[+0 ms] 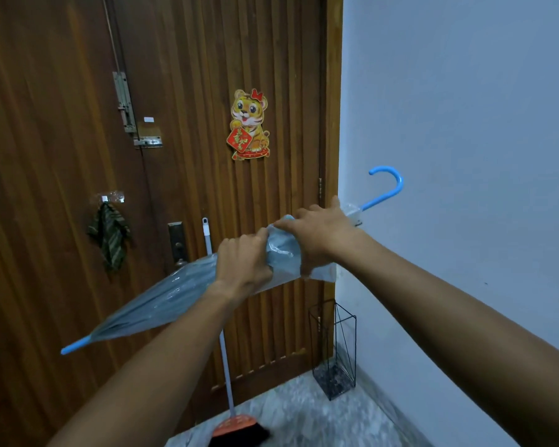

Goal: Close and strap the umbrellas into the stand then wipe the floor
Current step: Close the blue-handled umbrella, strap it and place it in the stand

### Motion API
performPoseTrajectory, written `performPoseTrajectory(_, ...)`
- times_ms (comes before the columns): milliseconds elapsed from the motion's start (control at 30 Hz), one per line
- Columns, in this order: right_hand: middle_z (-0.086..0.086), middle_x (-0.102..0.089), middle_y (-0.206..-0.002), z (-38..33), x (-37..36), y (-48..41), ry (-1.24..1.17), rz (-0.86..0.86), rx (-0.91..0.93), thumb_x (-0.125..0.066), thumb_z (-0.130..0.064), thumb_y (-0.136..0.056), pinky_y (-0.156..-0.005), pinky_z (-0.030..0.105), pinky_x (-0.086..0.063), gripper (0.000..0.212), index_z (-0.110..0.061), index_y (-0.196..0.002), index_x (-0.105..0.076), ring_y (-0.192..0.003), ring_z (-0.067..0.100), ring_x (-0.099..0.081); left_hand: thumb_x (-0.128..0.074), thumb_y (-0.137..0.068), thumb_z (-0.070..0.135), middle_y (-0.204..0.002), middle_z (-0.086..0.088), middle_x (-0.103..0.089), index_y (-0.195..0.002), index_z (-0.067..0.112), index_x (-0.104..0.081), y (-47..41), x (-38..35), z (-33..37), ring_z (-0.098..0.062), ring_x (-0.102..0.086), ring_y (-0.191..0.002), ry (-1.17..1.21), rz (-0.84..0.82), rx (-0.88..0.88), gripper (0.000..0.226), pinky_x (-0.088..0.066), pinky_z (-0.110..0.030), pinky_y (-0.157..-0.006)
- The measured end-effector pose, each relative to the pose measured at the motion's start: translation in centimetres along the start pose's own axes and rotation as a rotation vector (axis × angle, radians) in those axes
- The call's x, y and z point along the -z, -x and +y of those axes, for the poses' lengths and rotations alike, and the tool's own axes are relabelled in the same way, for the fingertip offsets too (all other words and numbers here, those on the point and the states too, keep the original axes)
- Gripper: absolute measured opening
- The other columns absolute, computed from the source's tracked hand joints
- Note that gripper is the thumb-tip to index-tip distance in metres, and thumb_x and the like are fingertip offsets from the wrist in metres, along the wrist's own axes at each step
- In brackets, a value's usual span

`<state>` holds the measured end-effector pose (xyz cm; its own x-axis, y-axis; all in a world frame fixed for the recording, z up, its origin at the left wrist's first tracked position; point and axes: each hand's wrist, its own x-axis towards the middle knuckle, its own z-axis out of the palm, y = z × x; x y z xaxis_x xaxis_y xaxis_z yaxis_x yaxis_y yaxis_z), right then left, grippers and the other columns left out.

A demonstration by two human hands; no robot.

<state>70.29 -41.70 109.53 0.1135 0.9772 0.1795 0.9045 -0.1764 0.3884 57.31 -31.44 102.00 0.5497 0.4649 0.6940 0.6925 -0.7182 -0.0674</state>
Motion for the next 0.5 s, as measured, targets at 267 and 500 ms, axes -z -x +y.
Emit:
performPoseTrajectory(267,-0.003,-0.067,-0.094,1.2,0.3,-1.0,-0.032,0.291,-0.072,-0.066,-0.038,-0.083,-0.118,0.062,-0.012,0.026,-0.031,-0.107,-0.068,-0.107,0.022,-0.062,-0.071,-0.065,0.066,-0.12,0.0,-0.055,-0.153,0.028,-0.017,1.8,-0.2,0.8,-0.018,-0.057,-0.099,0.182,0.07,-0.045,0.11,-0.048,-0.039,-0.088)
performPoseTrajectory(500,-0.005,-0.07,-0.112,0.8,1.1,-1.3,0.029,0.45,0.03,-0.07,-0.032,-0.082,-0.119,0.063,0.007,0.042,-0.033,-0.124,-0.067,-0.129,0.021,-0.049,-0.081,-0.07,0.025,-0.105,-0.001,-0.065,-0.151,0.035,-0.013,2.3,-0.6,2.3,-0.02,-0.068,-0.079,0.331,-0.014,0.222,0.106,-0.055,-0.032,-0.064)
